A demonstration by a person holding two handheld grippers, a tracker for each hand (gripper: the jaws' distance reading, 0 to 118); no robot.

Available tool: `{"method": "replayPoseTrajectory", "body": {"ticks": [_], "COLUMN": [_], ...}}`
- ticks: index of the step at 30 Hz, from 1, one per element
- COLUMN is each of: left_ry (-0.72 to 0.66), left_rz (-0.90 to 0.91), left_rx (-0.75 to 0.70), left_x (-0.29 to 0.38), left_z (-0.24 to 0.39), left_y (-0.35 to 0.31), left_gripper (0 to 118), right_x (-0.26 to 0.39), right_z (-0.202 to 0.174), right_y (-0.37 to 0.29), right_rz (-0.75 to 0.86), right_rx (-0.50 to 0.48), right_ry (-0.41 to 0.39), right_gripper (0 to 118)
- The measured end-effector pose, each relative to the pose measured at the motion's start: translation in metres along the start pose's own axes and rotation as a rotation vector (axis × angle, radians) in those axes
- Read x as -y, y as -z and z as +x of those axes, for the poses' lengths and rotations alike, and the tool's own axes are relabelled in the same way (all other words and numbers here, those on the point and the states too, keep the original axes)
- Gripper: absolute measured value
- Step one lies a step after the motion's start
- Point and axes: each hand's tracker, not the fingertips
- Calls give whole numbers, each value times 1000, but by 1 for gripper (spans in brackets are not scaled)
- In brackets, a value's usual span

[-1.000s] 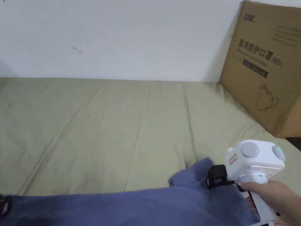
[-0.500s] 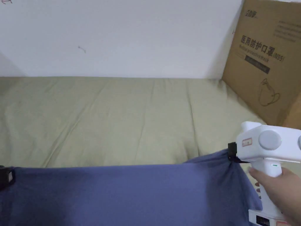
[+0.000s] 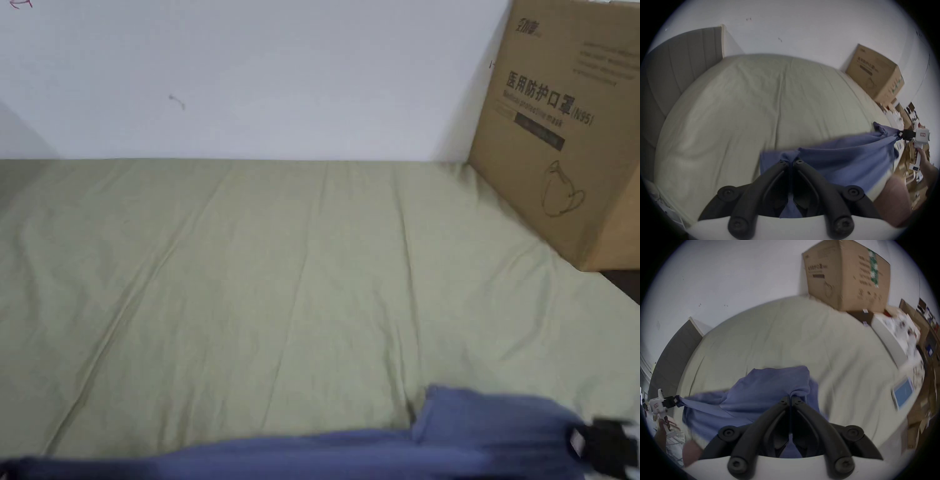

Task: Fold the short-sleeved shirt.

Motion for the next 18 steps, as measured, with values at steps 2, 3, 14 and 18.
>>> {"method": "replayPoseTrajectory", "body": {"ticks": [2,3,14,18], "left_ry": [0,-9,-60,-36], "left_rz": [-56,-78,-32,105], "left_rx": [3,11,16,16], "left_x": [34,48,64,46], "left_z": [0,3,7,31], "left_y": [-9,-12,-25,-71], "left_gripper": [3,3,113,112], "right_x": [39,56,67,49], "right_z": [16,22,17,-22], "right_y": [-12,-15,-14,-75], "right_rz": [-48,-58,78,287], "right_rx": [-10,-4,39,-53], "right_ry": [23,31,-46,-135], "right_gripper": [0,0,103,105]}}
